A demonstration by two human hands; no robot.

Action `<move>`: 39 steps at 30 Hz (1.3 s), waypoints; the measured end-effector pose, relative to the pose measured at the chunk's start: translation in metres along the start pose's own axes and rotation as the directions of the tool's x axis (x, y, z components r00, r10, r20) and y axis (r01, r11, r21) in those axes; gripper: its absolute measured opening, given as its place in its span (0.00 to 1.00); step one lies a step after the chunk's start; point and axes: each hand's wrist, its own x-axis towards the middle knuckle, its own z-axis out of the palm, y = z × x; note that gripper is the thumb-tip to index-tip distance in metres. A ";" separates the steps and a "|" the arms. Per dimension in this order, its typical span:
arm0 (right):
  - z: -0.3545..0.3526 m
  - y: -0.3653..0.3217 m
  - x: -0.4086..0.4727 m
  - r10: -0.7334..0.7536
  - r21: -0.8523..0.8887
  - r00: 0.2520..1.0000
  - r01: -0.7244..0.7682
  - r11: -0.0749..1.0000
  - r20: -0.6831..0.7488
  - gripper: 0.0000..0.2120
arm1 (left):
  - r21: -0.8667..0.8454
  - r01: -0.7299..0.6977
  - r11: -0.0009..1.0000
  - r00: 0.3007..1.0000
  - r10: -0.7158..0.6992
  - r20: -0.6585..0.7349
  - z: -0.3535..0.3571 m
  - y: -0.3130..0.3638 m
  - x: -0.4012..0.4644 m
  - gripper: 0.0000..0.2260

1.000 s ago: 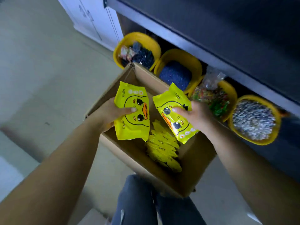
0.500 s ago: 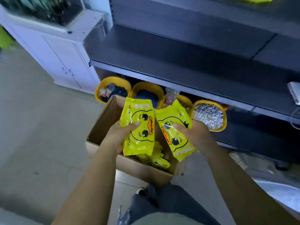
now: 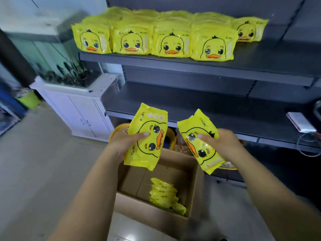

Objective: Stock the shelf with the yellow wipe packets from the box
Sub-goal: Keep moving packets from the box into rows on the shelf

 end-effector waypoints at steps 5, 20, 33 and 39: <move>-0.071 0.001 0.028 -0.085 -0.017 0.996 0.084 0.996 -0.032 0.14 | 0.215 -0.138 0.967 0.981 0.163 -0.104 0.029 0.063 0.002 0.09; -0.280 0.040 0.097 -0.308 -0.082 0.951 0.305 0.949 -0.019 0.18 | 0.542 -0.274 0.795 0.929 0.365 -0.065 0.215 0.192 -0.007 0.10; -0.359 0.070 0.161 -0.317 -0.158 0.944 0.301 0.941 -0.088 0.14 | 0.736 -0.317 0.598 0.912 0.404 0.064 0.276 0.248 0.051 0.20; -0.383 0.056 0.246 -0.304 -0.384 0.949 0.249 0.889 -0.088 0.23 | 0.749 -0.449 0.488 0.857 0.472 0.206 0.294 0.284 0.108 0.13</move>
